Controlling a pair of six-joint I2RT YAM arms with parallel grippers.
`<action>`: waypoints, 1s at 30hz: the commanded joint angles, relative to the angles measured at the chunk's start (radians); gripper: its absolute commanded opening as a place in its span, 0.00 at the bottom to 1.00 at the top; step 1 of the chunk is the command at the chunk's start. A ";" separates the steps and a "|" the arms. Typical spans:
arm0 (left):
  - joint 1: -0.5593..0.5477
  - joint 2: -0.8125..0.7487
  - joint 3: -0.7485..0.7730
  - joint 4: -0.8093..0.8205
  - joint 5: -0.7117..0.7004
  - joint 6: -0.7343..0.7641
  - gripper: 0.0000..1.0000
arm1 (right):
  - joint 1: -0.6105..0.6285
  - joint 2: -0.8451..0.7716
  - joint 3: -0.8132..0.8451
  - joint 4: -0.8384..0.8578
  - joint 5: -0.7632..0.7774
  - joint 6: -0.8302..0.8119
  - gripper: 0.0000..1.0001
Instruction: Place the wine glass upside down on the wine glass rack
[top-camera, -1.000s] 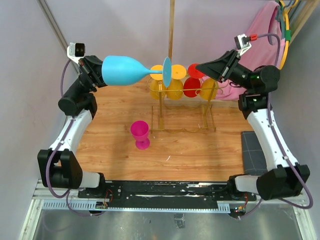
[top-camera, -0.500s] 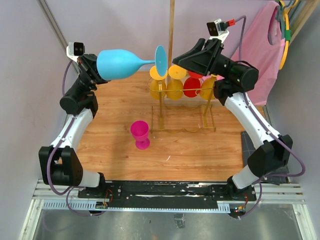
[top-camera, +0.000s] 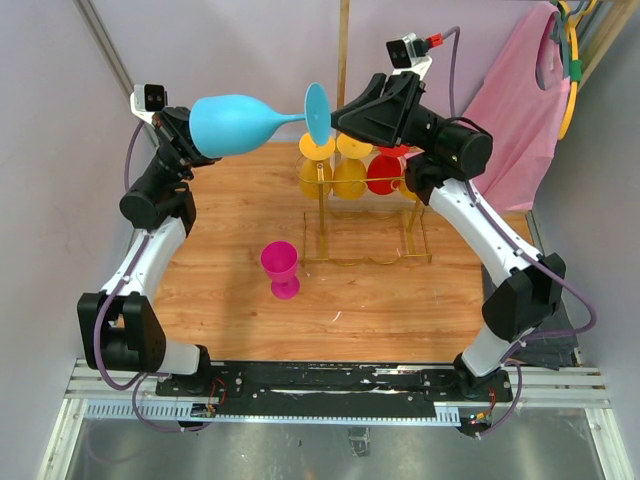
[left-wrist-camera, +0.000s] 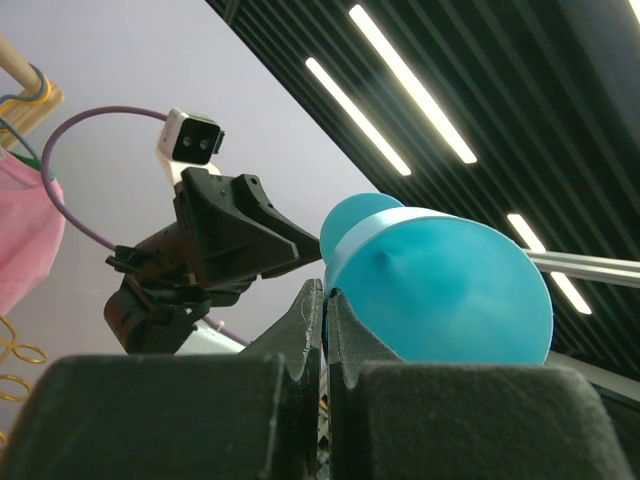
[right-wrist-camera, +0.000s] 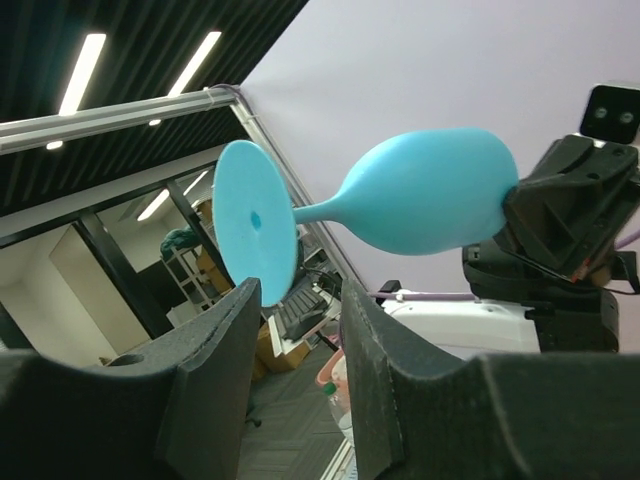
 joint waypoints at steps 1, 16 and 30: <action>0.003 -0.008 0.008 0.258 -0.022 -0.261 0.00 | 0.042 0.005 0.075 0.052 0.021 0.012 0.38; 0.003 -0.007 0.010 0.259 -0.023 -0.260 0.00 | 0.120 0.045 0.126 0.036 0.044 0.009 0.31; 0.003 -0.011 0.001 0.259 -0.026 -0.245 0.36 | 0.125 0.021 0.115 0.036 0.055 -0.015 0.01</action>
